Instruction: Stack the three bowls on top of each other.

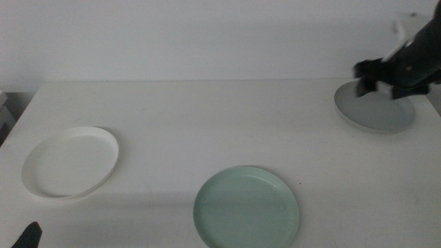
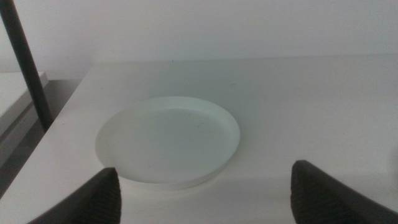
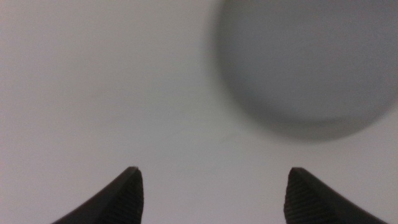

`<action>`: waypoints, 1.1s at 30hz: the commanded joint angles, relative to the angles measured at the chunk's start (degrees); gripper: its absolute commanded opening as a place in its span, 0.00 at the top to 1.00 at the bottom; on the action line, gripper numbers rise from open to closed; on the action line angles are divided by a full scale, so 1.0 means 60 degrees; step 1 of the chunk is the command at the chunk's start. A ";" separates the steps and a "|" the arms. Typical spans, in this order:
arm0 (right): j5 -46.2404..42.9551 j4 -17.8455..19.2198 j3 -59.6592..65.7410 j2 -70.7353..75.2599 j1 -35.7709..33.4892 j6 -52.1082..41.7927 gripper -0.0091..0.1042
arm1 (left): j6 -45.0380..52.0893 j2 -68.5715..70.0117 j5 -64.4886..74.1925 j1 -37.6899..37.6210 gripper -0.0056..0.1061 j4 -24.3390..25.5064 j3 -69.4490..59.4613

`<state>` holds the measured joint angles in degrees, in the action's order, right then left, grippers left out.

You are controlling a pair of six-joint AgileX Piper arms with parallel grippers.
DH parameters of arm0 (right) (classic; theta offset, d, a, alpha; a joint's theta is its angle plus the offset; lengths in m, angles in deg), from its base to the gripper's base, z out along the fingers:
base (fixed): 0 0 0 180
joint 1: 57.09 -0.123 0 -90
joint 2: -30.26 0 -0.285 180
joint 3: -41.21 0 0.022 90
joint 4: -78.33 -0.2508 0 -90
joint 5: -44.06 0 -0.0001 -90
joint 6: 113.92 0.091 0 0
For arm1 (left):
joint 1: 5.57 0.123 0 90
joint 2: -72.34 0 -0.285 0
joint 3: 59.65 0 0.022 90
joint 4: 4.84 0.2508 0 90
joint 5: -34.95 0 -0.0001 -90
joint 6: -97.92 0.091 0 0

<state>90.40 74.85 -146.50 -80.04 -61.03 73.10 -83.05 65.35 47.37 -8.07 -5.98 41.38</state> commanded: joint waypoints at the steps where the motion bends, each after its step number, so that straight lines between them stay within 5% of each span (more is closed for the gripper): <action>1: 0.0112 0.0249 -0.1057 -0.0231 0.0728 -0.0185 0.42 | -0.0103 0.0129 -0.0707 -0.0034 0.01 -0.0004 0.0050; 10: 0.0327 0.0130 -0.4105 -0.3028 0.2425 -0.0484 0.42 | -0.0103 0.0129 -0.0707 -0.0034 0.01 -0.0004 0.0050; 20: -0.0412 -0.0183 -0.4801 -0.4839 0.2690 -0.0493 0.48 | -0.0103 0.0129 -0.0707 -0.0034 0.01 -0.0004 0.0050; 23: -0.0680 -0.0557 -0.4801 -0.5038 0.2690 -0.0733 0.58 | -0.0103 0.0129 -0.0707 -0.0034 0.01 -0.0004 0.0050; 27: -0.0717 -0.0671 -0.4801 -0.5020 0.2690 -0.0876 0.91 | -0.0103 0.0129 -0.0707 -0.0034 0.01 -0.0004 0.0050; 33: -0.0415 -0.1242 -0.3912 -0.3710 0.2504 -0.1169 0.93 | -0.0103 0.0129 -0.0707 -0.0034 0.01 -0.0004 0.0050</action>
<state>88.57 68.91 -170.18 -109.99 -45.48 67.92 -83.05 65.35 47.37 -8.07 -5.98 41.38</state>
